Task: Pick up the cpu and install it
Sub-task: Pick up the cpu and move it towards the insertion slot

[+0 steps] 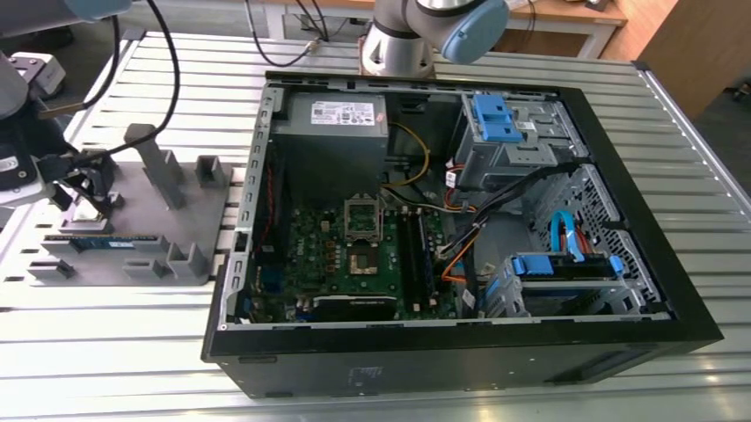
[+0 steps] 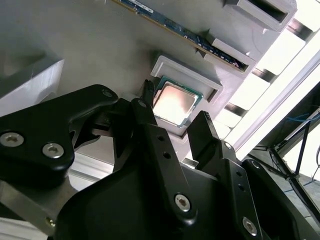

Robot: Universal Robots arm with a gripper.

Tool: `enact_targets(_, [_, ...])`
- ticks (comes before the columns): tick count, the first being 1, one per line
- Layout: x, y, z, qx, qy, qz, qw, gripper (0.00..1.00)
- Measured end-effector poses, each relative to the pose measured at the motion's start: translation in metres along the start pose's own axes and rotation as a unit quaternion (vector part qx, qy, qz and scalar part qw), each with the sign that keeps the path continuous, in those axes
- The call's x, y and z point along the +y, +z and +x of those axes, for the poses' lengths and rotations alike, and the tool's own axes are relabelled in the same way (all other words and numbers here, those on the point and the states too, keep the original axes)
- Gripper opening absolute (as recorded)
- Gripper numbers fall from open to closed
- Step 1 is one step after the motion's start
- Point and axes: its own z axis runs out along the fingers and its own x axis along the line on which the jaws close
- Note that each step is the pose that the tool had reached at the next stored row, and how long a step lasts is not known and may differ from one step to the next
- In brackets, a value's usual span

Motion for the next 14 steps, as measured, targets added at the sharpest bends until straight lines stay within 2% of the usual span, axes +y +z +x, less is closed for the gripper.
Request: enact_targets(14, [0.0038,0.0107,0.0014,0.0007,-0.016,0.0005,0.99987,0.54])
